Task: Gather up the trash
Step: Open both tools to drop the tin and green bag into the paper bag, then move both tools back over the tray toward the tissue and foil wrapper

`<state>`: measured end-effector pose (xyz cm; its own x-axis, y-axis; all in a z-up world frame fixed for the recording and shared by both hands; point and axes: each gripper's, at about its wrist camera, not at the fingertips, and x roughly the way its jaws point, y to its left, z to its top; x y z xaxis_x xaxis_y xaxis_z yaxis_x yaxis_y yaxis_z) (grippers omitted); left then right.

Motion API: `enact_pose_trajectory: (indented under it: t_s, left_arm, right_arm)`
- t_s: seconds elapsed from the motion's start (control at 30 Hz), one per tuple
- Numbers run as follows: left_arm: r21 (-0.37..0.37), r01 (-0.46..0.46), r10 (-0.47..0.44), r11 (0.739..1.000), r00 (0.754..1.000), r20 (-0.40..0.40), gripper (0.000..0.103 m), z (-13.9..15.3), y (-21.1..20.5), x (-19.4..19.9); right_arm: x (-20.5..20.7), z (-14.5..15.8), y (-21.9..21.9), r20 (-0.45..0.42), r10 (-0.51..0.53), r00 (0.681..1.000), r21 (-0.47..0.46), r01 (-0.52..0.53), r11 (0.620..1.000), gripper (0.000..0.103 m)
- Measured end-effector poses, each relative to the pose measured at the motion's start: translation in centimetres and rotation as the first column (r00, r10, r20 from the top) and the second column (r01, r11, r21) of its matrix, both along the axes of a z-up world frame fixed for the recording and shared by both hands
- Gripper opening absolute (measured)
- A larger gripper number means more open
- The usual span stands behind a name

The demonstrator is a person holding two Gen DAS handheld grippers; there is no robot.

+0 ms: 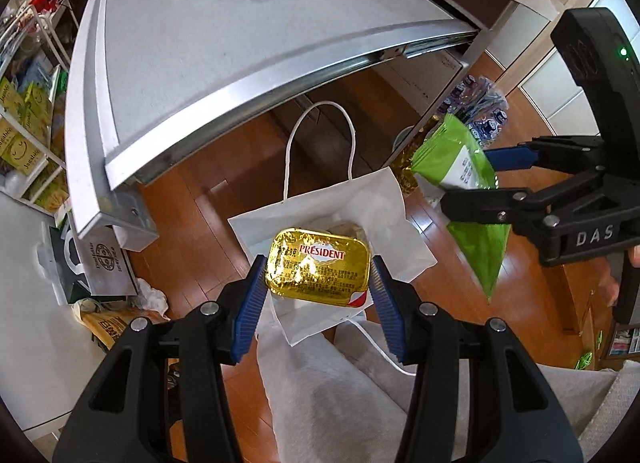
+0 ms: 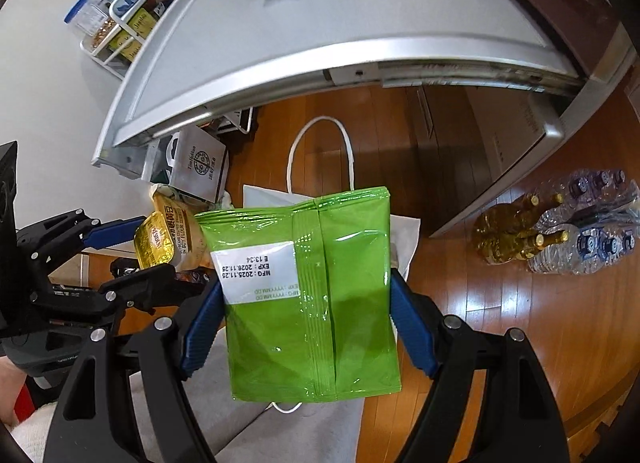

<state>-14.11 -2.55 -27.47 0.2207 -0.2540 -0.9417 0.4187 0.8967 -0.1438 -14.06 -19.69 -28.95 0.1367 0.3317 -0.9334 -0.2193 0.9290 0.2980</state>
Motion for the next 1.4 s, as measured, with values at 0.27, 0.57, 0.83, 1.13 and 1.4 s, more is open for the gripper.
enact_pose_trajectory:
  t_s: [0.27,0.57,0.83,1.13,1.4]
  left_arm:
    - [0.011,-0.008,0.009,1.000,1.000,-0.018,0.067,-0.3,0.1,0.7]
    - [0.010,-0.037,0.037,0.999,0.999,-0.003,0.070,0.3,0.8,1.3]
    - [0.010,-0.077,0.077,0.997,0.997,0.002,0.070,0.7,2.0,1.7]
    - [0.017,-0.070,0.070,0.997,0.998,0.005,0.070,1.3,2.1,1.4]
    - [0.022,-0.068,0.064,0.997,0.984,0.167,0.088,6.7,2.0,2.1]
  right_arm:
    - [0.3,-1.0,0.4,-0.028,0.001,1.000,-0.024,-0.002,1.000,0.078]
    - [0.8,-0.5,-0.2,-0.026,-0.027,0.999,-0.019,0.027,0.999,0.086]
    - [0.1,1.1,-0.9,0.002,-0.037,0.999,-0.014,0.037,0.999,0.086]
    - [-1.3,4.8,-2.9,0.062,-0.055,0.997,0.004,0.055,0.998,0.087]
    - [-0.3,11.1,-4.1,0.229,-0.118,0.966,0.032,0.114,0.993,0.088]
